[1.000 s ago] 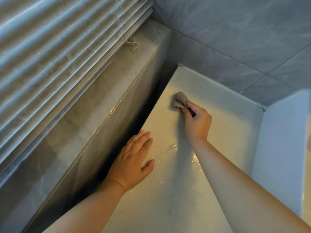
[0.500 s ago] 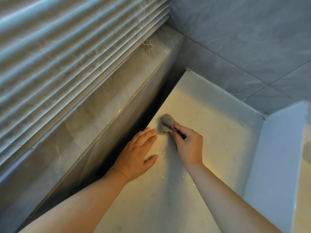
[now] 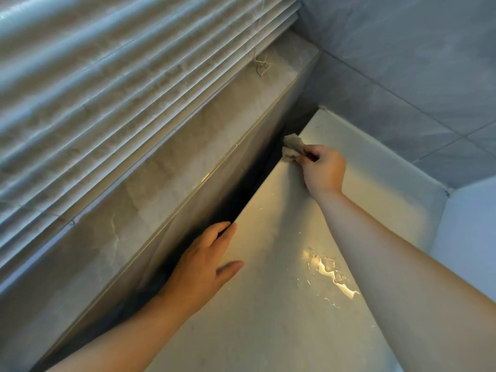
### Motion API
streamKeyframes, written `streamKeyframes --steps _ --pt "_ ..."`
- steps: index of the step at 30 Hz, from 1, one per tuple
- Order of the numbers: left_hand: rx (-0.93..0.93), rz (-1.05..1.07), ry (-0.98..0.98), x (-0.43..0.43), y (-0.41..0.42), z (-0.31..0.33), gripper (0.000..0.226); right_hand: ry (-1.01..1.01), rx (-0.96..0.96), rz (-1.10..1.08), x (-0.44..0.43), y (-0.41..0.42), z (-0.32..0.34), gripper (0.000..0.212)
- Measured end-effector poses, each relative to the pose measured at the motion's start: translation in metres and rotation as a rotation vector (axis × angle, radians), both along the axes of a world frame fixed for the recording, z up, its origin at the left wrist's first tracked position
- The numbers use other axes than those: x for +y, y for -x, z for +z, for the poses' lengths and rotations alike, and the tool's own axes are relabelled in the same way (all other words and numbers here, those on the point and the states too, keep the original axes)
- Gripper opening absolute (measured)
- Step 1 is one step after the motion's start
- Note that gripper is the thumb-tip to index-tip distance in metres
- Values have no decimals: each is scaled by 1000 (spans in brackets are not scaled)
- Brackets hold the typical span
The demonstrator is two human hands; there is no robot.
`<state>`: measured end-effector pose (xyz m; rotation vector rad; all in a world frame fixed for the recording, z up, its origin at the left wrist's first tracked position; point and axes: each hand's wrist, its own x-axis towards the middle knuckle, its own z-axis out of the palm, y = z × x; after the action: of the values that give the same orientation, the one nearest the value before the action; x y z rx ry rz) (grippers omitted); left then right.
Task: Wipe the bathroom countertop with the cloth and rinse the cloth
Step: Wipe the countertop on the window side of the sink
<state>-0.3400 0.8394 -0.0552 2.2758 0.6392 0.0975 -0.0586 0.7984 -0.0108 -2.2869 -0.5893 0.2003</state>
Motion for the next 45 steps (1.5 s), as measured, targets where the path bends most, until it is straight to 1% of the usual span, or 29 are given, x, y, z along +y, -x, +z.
streamKeyframes --steps 3,7,18,20,23,24,26,28,29,32,35,40,42,45 --pt "-6 24 81 -3 3 -3 70 -41 35 -28 0 17 -11 25" --pt "-19 31 118 -2 2 0 69 -34 52 70 -13 41 -10 27" --pt "39 51 135 -5 -2 8 69 -31 84 173 -38 100 -8 28" --pt "71 41 135 -5 -1 11 69 -23 156 197 -42 106 -2 27" --pt "106 7 128 -1 0 16 70 13 318 235 -46 109 8 22" --pt "120 -5 121 0 0 17 71 -6 351 216 -49 108 13 20" --pt "153 -26 106 2 0 19 71 -125 379 91 -55 104 25 18" --pt "173 -30 107 3 0 20 71 -224 317 -41 -64 95 35 18" --pt "176 -26 111 3 0 21 71 -230 272 -87 -70 89 37 19" --pt "186 -15 114 1 -1 21 72 -151 177 -211 -89 72 28 23" --pt "200 -12 109 0 -2 20 71 -94 170 -293 -99 73 9 22" --pt "178 -4 125 -1 -1 19 70 -161 162 -256 -86 100 -7 28" --pt "162 -2 127 0 1 19 69 -165 157 -197 -71 110 -10 29" --pt "132 -14 105 1 5 20 69 -135 99 -69 -50 126 -14 30"
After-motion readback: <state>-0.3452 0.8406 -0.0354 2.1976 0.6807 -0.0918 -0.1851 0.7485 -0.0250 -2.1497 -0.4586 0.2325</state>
